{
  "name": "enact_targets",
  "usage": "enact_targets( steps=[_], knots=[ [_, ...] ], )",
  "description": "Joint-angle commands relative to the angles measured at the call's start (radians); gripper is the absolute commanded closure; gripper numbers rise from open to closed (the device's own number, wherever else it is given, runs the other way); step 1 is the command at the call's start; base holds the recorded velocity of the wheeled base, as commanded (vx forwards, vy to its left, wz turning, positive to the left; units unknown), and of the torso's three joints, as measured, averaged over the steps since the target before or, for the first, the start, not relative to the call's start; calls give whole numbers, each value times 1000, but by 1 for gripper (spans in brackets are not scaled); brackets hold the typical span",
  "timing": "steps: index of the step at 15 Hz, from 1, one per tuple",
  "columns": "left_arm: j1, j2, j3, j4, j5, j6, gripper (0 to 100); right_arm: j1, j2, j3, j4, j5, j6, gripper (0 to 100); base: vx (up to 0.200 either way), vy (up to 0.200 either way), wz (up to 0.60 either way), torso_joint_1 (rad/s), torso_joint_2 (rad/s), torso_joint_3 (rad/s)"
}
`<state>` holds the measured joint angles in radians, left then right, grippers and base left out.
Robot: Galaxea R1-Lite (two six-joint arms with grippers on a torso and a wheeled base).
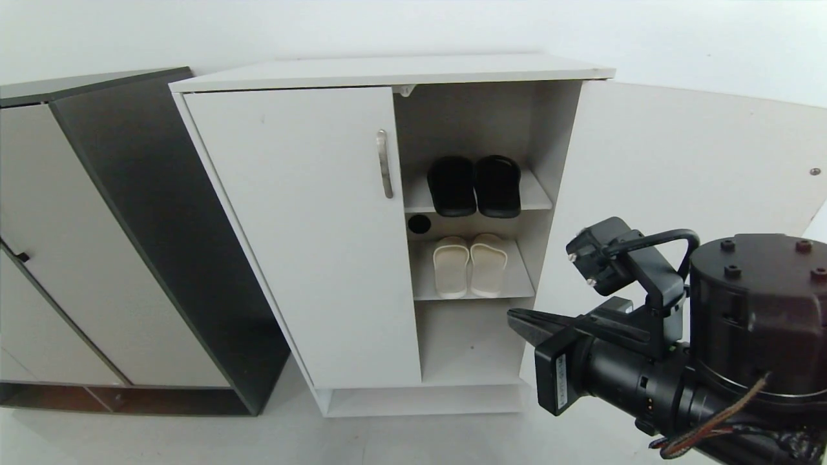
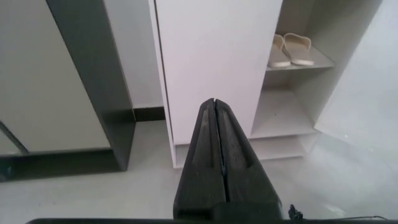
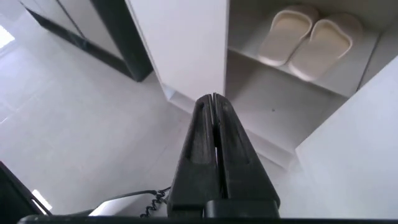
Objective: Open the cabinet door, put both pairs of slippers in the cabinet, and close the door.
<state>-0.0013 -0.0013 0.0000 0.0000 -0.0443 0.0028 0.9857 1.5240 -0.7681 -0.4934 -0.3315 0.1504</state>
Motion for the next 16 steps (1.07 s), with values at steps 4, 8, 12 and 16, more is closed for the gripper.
enact_targets(
  steps=[4,8,12,16],
  knots=[
    [0,1,0,0,1,0,100,-6,33,7,-1,19,0,100,0,0,0,0,0,0],
    [1,1,0,0,0,-1,100,-10,45,20,-1,20,-2,100,0,0,0,0,0,0],
    [0,1,0,0,0,-1,100,-10,61,20,-5,20,0,100,0,0,0,0,0,0],
    [0,1,0,0,0,-1,100,-10,62,21,-7,17,-2,100,0,0,0,0,0,0]
  ],
)
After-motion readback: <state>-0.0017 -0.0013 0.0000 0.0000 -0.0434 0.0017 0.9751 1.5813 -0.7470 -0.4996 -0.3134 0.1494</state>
